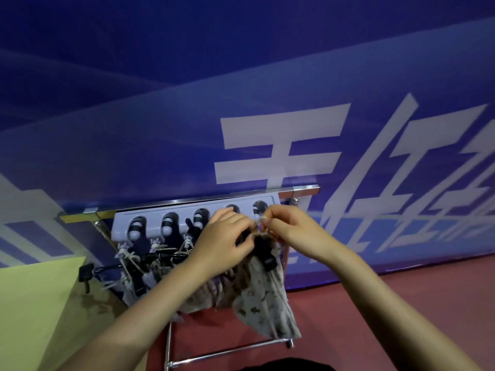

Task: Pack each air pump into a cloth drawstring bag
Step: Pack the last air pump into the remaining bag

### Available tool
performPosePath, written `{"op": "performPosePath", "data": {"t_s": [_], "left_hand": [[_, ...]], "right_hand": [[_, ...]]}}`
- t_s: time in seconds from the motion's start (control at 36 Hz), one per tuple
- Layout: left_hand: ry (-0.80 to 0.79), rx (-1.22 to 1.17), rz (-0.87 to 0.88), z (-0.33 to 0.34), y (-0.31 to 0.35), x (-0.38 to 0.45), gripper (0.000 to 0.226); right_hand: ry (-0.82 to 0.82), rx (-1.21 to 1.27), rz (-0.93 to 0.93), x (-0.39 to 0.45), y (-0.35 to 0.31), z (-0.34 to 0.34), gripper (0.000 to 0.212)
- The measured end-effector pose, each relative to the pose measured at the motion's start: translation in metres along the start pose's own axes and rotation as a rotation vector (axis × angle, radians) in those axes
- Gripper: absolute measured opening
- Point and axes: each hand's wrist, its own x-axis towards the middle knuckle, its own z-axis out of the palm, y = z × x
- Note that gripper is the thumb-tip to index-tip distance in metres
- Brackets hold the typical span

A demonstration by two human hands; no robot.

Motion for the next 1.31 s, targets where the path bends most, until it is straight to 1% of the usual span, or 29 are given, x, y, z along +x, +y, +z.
{"op": "performPosePath", "data": {"t_s": [0.08,0.11,0.17,0.22,0.25,0.28,0.33,0.39,0.47,0.53,0.58,0.64,0.75,0.81,0.89,1.0,1.08,1.19,1.31], "left_hand": [[-0.029,0.053,0.087,0.000,0.001,0.015,0.018],[-0.036,0.052,0.111,0.001,0.003,0.019,0.017],[-0.053,0.031,0.140,0.006,0.010,0.029,0.019],[-0.080,-0.036,0.118,0.011,0.018,0.038,0.025],[-0.089,-0.090,0.088,0.013,0.020,0.042,0.027],[-0.102,-0.145,0.057,0.016,0.023,0.045,0.026],[-0.139,-0.242,0.030,0.020,0.029,0.054,0.020],[-0.191,-0.337,0.020,0.024,0.036,0.061,0.015],[-0.231,-0.436,-0.003,0.032,0.039,0.070,0.017],[-0.230,-0.461,-0.034,0.040,0.036,0.074,0.015],[-0.245,-0.462,-0.067,0.048,0.030,0.078,0.013],[-0.294,-0.454,-0.089,0.057,0.023,0.082,0.013],[-0.383,-0.480,-0.142,0.071,0.012,0.081,0.026],[-0.416,-0.478,-0.200,0.080,0.008,0.076,0.018],[-0.403,-0.480,-0.294,0.093,0.006,0.069,0.012],[-0.369,-0.464,-0.334,0.096,0.005,0.069,0.011],[-0.391,-0.428,-0.335,0.095,0.003,0.063,0.015],[-0.417,-0.396,-0.341,0.096,-0.008,0.047,0.012],[-0.410,-0.395,-0.381,0.100,-0.015,0.037,0.015]], "right_hand": [[0.051,-0.209,-0.004,0.000,0.004,-0.012,0.018],[0.066,-0.282,-0.007,0.000,0.005,-0.015,0.022],[0.093,-0.447,-0.004,0.001,0.010,-0.023,0.038],[0.114,-0.545,0.020,0.000,0.013,-0.032,0.044],[0.114,-0.540,0.035,0.000,0.014,-0.037,0.044],[0.103,-0.471,0.054,-0.002,0.015,-0.043,0.042],[0.073,-0.202,0.064,-0.006,0.016,-0.053,0.039],[0.086,0.042,0.054,-0.011,0.020,-0.060,0.027],[0.117,0.239,0.085,-0.015,0.034,-0.065,0.025],[0.122,0.297,0.111,-0.017,0.046,-0.065,0.021],[0.136,0.265,0.138,-0.018,0.053,-0.062,0.020],[0.152,0.246,0.164,-0.017,0.060,-0.057,0.021],[0.173,0.187,0.237,-0.009,0.077,-0.047,0.020],[0.162,0.128,0.262,-0.004,0.088,-0.041,0.022],[0.175,0.090,0.291,0.002,0.098,-0.033,0.021],[0.215,0.134,0.283,0.008,0.101,-0.031,0.021],[0.160,0.132,0.279,0.008,0.104,-0.028,0.020],[0.074,0.117,0.280,0.008,0.112,-0.021,0.022],[0.044,0.107,0.282,0.013,0.118,-0.009,0.022]]}}
